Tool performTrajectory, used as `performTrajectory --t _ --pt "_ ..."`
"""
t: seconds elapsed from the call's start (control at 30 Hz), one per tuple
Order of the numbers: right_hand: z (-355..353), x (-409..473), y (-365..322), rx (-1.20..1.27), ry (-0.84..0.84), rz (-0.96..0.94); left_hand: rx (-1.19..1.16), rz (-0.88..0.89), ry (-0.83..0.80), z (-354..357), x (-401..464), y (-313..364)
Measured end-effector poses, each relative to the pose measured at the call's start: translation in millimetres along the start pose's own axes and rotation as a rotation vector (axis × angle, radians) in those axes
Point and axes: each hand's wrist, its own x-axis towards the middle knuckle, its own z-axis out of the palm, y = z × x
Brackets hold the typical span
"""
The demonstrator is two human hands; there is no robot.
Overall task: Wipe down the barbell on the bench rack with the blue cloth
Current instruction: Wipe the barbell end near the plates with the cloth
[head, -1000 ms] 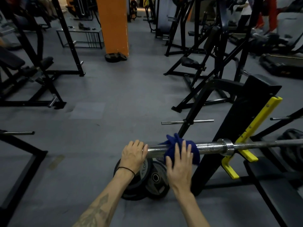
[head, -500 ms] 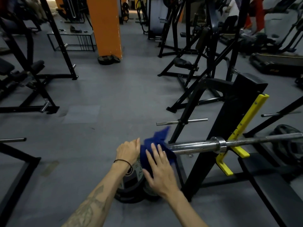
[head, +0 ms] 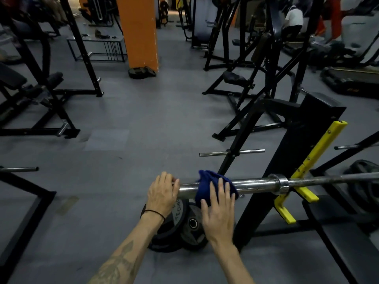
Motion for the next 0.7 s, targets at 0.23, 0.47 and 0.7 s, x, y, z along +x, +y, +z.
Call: performTrajectory --t 0.23,0.47,0.7 --pt "2 1 3 -0.093 -0.142 -0.434 0.038 -0.09 -0.136 2 21 -2" --pt "9 0 -25 0.067 -0.096 -0.171 0.139 0.134 -0.02 2 -1 13" --pt "-1 2 7 0.031 0.007 -0.005 0.119 0.216 -0.016 10 -21 2"
